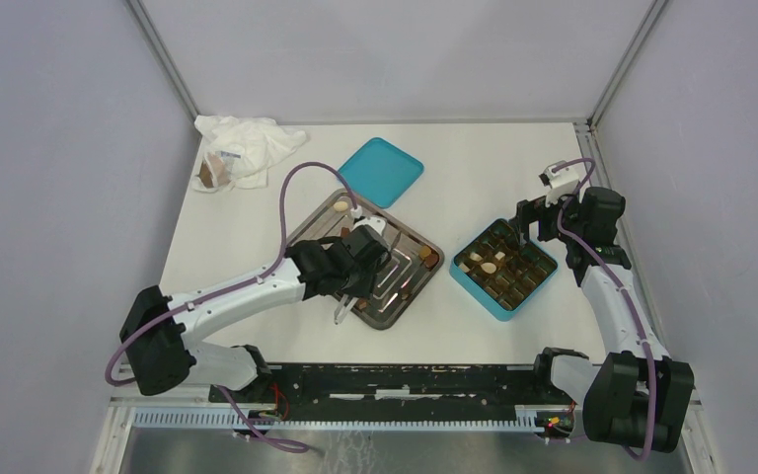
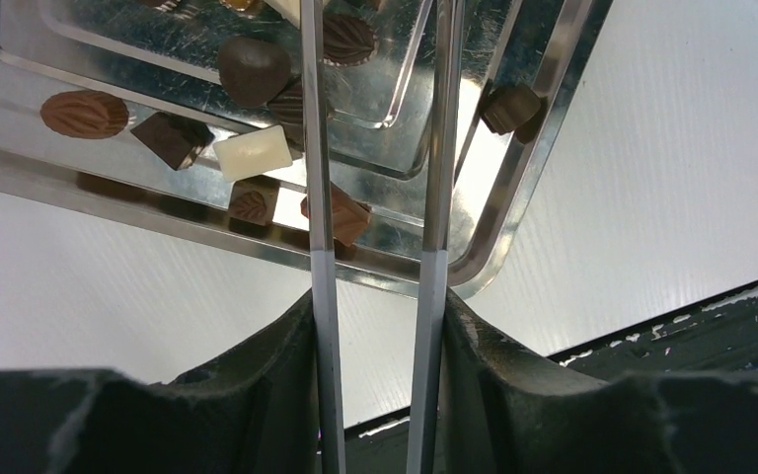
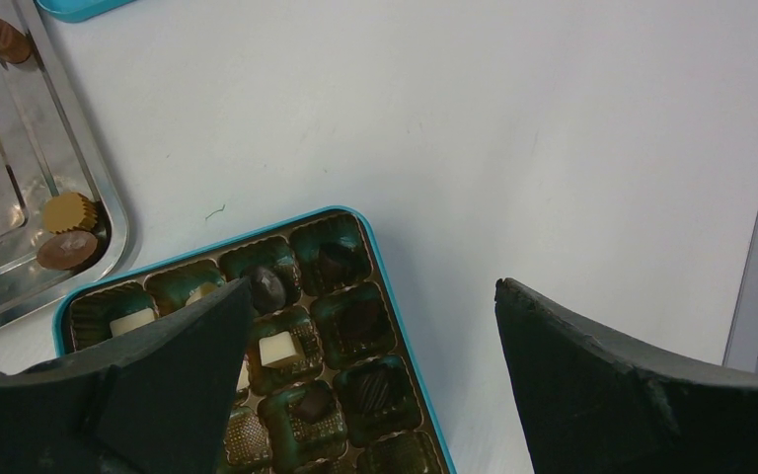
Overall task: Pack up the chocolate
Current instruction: Adjust the packing box at the center of the board.
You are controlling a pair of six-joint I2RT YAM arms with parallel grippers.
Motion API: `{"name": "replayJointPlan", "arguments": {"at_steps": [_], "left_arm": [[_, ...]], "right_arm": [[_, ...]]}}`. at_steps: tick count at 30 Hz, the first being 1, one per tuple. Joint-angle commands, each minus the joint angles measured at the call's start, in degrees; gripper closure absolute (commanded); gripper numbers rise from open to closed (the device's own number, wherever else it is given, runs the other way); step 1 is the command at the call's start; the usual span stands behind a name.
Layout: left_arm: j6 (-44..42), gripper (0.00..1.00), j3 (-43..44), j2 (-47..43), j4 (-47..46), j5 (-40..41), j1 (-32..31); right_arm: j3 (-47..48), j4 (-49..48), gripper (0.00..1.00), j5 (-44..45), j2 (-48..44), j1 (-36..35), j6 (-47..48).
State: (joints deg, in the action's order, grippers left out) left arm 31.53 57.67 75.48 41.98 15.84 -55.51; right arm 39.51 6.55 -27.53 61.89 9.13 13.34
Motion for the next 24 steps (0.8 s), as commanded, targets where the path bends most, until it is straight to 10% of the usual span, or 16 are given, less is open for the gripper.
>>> {"name": "replayJointPlan", "arguments": {"at_steps": [1, 24], "left_arm": [[2.31, 0.52, -0.26, 1.36, -0.36, -2.12, 0.3], [2.66, 0.53, -2.02, 3.74, -0.06, -3.65, 0.29]], "right_arm": [[0.55, -1.04, 0.02, -1.04, -0.08, 0.22, 0.45], [0.48, -1.09, 0.02, -1.21, -0.19, 0.28, 0.46]]}}
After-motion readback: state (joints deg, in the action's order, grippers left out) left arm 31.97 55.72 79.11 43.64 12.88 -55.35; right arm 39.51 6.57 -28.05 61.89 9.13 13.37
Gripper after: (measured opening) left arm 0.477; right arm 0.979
